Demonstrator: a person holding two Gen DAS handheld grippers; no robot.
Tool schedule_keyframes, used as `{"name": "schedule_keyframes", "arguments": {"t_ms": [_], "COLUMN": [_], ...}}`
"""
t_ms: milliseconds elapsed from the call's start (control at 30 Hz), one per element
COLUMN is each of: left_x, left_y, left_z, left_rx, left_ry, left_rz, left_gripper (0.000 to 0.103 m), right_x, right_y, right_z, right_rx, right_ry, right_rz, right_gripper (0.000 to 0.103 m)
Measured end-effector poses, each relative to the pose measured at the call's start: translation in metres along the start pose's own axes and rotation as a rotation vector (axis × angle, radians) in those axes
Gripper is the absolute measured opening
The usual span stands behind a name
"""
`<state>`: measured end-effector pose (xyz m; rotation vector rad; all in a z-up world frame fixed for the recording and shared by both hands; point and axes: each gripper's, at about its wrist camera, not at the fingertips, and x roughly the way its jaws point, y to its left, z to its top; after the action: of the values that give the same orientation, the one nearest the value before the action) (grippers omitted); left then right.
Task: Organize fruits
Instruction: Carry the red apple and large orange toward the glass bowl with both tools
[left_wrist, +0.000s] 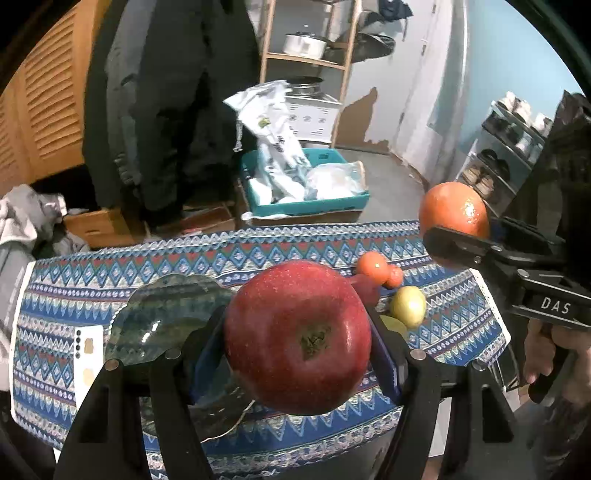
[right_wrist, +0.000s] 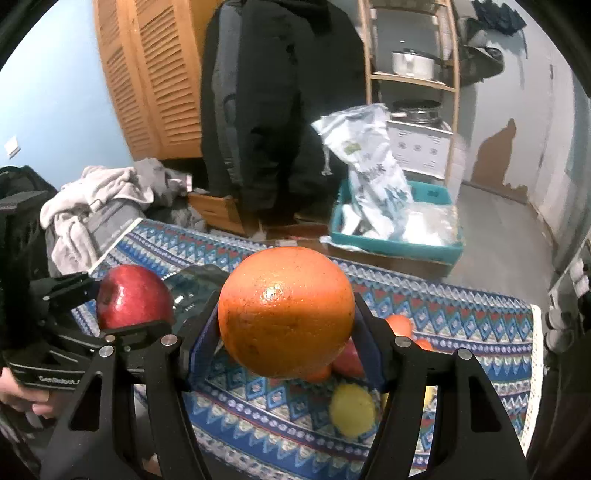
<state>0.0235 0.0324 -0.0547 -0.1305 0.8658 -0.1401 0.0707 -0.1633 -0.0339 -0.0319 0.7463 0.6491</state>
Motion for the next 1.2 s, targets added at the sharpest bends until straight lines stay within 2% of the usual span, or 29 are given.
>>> {"name": "schedule_keyframes", "arguments": {"t_ms": [300, 833, 1200], "left_x": [-0.002, 0.024, 0.063], "left_y": [0.044, 0.122, 0.156], "left_z": [-0.008, -0.040, -0.067], "left_rx": [-0.068, -0.185, -0.276], "left_ry": [0.003, 0.083, 0.211], "left_rz": [0.036, 0.118, 0.141], "left_gripper": [0.072, 0.072, 0.072], "right_x": [0.028, 0.108, 0.160], "right_y": [0.030, 0.088, 0.113], "right_z": [0.014, 0.024, 0.003], "right_rx": [-0.016, -0.063, -0.084], "right_ry": [0.033, 0.142, 0.260], "right_rz": [0.048, 0.129, 0.158], "right_gripper": [0.066, 0.066, 0.066]}}
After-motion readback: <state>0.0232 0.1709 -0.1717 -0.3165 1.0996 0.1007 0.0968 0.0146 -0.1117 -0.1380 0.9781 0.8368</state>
